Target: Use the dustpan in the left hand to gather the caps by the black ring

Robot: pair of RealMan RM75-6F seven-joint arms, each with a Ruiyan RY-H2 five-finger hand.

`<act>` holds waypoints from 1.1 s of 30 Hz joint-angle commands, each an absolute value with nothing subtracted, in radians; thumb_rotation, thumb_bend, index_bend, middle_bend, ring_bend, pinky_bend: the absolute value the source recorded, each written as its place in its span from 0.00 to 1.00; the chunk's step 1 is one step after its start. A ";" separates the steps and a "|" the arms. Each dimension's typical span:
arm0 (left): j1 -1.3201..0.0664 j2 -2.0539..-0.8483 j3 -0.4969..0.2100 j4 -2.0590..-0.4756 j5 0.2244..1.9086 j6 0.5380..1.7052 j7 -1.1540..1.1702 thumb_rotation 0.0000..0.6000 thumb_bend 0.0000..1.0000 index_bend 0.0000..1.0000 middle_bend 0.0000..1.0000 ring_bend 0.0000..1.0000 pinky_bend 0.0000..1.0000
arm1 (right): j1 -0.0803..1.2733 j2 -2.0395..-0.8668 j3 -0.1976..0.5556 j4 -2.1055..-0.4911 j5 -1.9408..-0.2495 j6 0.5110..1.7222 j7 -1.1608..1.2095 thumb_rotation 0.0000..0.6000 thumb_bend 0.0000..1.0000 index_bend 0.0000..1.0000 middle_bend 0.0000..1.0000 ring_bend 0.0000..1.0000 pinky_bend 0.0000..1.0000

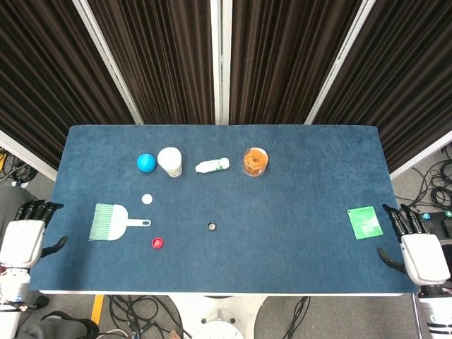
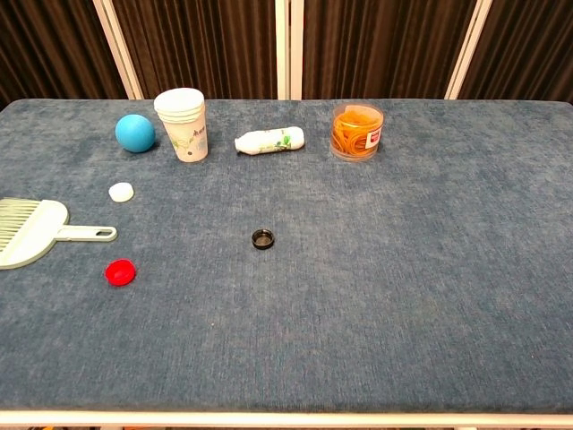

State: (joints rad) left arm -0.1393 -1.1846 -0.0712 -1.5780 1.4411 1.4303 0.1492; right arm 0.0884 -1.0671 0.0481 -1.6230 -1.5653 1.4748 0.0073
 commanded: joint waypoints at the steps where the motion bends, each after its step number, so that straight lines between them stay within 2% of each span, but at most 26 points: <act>1: -0.178 -1.188 -0.081 -1.564 1.447 1.381 0.120 1.00 0.19 0.24 0.24 0.15 0.14 | 0.104 -1.051 0.061 -1.641 -1.564 1.465 -0.001 1.00 0.16 0.03 0.14 0.02 0.12; 5: -0.245 -1.189 -0.092 -1.554 1.460 1.290 0.072 1.00 0.19 0.25 0.27 0.16 0.15 | 0.130 -1.026 0.084 -1.668 -1.553 1.444 -0.030 1.00 0.16 0.03 0.14 0.02 0.12; 7: -0.283 -1.203 -0.101 -1.535 1.469 1.250 0.058 1.00 0.19 0.28 0.34 0.22 0.21 | 0.143 -1.016 0.092 -1.683 -1.549 1.433 -0.045 1.00 0.16 0.03 0.14 0.02 0.12; 8: -0.298 -1.212 -0.105 -1.526 1.467 1.232 0.056 1.00 0.19 0.29 0.36 0.25 0.25 | 0.147 -1.013 0.096 -1.688 -1.547 1.430 -0.050 1.00 0.16 0.03 0.14 0.02 0.11; 12: -0.367 -1.260 -0.121 -1.484 1.458 1.155 0.056 1.00 0.19 0.38 0.52 0.45 0.58 | 0.162 -1.000 0.107 -1.707 -1.538 1.419 -0.066 1.00 0.16 0.03 0.14 0.02 0.12; 13: -0.386 -1.275 -0.122 -1.471 1.454 1.128 0.057 1.00 0.19 0.39 0.54 0.49 0.64 | 0.165 -0.997 0.109 -1.712 -1.535 1.416 -0.071 1.00 0.16 0.03 0.14 0.02 0.12; 18: -0.448 -1.353 -0.122 -1.398 1.429 1.049 0.099 1.00 0.19 0.40 0.64 0.60 0.80 | 0.171 -0.986 0.112 -1.727 -1.524 1.408 -0.085 1.00 0.16 0.03 0.14 0.02 0.12; 24: -0.494 -1.432 -0.111 -1.316 1.368 0.957 0.152 1.00 0.19 0.42 0.73 0.70 0.88 | 0.168 -0.981 0.109 -1.731 -1.517 1.414 -0.086 1.00 0.16 0.03 0.14 0.02 0.12; 33: -0.514 -1.490 -0.097 -1.293 1.303 0.915 0.200 1.00 0.19 0.45 0.75 0.73 0.90 | 0.161 -0.981 0.103 -1.723 -1.507 1.418 -0.072 1.00 0.16 0.03 0.14 0.02 0.12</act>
